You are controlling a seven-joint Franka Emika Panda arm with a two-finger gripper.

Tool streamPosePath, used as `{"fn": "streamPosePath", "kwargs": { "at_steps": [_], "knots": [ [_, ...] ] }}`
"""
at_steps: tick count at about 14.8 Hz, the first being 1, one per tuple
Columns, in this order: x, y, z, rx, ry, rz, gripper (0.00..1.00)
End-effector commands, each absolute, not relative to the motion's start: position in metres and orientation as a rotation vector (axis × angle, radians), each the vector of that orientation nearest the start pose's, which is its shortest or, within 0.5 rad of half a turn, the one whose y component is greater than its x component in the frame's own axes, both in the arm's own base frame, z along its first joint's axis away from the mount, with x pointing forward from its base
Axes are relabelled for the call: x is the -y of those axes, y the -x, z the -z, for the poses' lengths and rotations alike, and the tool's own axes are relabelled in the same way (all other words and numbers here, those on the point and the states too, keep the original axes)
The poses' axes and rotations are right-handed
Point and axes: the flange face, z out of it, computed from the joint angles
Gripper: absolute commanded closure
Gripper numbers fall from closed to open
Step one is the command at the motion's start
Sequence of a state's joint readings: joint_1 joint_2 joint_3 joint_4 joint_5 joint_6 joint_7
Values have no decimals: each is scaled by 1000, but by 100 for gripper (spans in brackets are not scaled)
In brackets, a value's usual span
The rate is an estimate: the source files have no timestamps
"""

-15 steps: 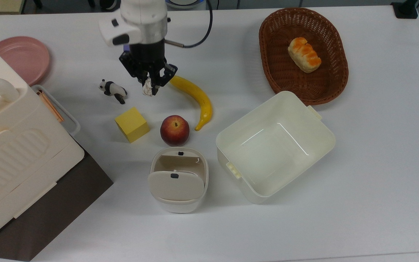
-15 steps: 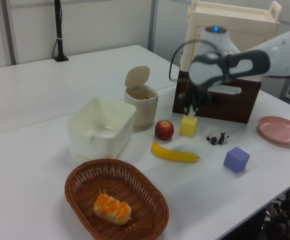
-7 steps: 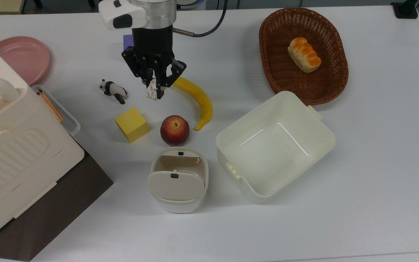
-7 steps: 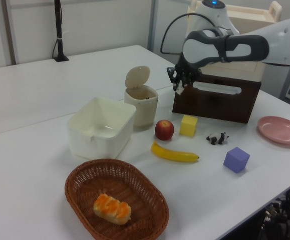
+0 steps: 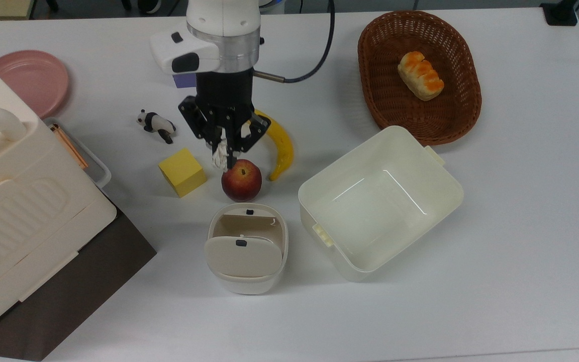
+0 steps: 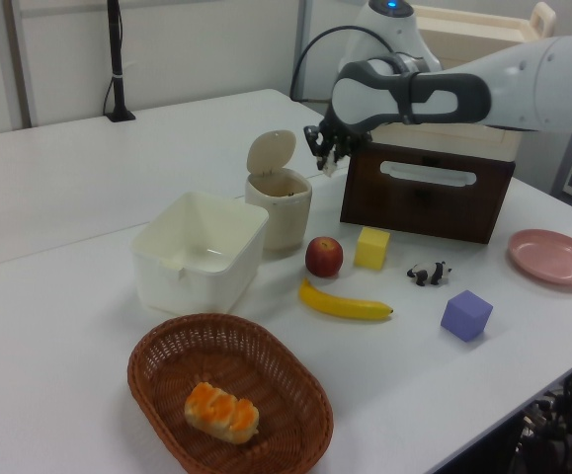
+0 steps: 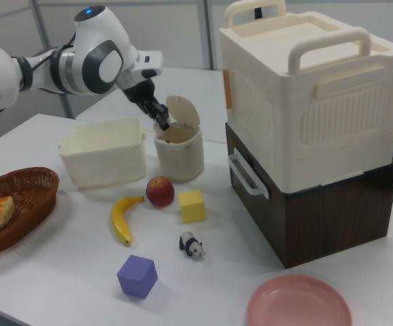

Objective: Grab it up and put it in the trash
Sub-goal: 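Lower the held object into the open mouth of the trash bin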

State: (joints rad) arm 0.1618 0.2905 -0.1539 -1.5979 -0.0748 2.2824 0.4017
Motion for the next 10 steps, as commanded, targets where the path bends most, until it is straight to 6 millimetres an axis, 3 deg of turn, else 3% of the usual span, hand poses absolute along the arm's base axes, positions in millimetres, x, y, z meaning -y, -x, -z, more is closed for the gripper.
{"fn": "streamPosePath", "kwargs": {
  "at_steps": [1,6,10],
  "knots": [
    [-22,-703,-509,-495,3021,799,79],
    [-29,-721,-487,-383,3013,922,79],
    [-35,-734,-467,-355,3036,922,79]
  ]
}}
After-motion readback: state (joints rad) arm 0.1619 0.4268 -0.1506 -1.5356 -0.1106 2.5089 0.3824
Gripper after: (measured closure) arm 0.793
